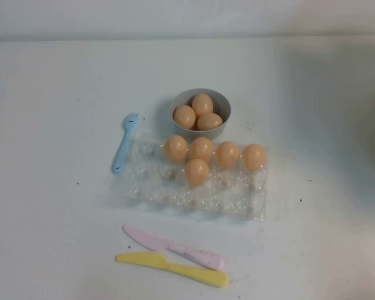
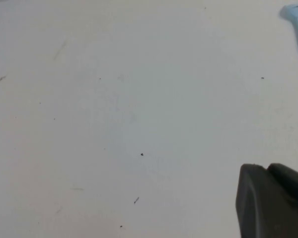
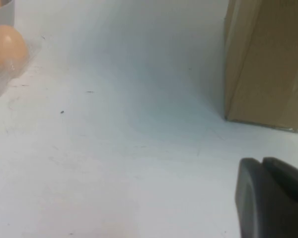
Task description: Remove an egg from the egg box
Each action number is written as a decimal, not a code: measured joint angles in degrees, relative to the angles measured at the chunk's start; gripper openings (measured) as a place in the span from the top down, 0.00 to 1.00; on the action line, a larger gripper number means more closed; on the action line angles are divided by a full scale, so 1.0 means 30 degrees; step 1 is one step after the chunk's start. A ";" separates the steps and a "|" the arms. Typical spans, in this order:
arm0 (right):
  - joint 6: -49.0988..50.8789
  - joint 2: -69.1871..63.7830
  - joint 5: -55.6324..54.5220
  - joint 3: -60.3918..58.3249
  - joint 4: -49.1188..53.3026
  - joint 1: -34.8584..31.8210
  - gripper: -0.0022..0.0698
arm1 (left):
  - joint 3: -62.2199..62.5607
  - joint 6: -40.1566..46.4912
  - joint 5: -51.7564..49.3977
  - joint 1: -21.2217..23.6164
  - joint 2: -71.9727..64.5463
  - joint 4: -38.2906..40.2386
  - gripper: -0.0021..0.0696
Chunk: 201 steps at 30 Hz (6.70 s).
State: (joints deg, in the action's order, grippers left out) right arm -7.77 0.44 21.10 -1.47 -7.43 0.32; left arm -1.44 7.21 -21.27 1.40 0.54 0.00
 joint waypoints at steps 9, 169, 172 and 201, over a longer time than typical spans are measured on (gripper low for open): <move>0.0000 0.0000 0.0000 0.0000 -0.3365 0.0000 0.99 | 0.0000 0.0000 0.0000 0.0000 0.0000 0.0000 0.98; -1.7909 -4.0624 1.2154 3.3666 -0.1958 0.7869 0.44 | 0.0000 0.0000 -0.0034 0.0000 0.0000 0.0000 0.98; -1.7909 -4.0624 1.2291 3.4167 -0.1958 0.7869 0.48 | 0.0000 0.0000 -0.0034 0.0000 0.0000 0.0000 0.98; -1.4538 -4.2587 0.7637 4.0140 -0.5898 0.7977 0.48 | 0.0000 0.0000 -0.0034 0.0000 0.0000 0.0000 0.98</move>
State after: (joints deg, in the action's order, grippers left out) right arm -51.39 -127.32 44.01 118.95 -25.13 24.25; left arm -1.44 7.21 -21.38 1.40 0.54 0.00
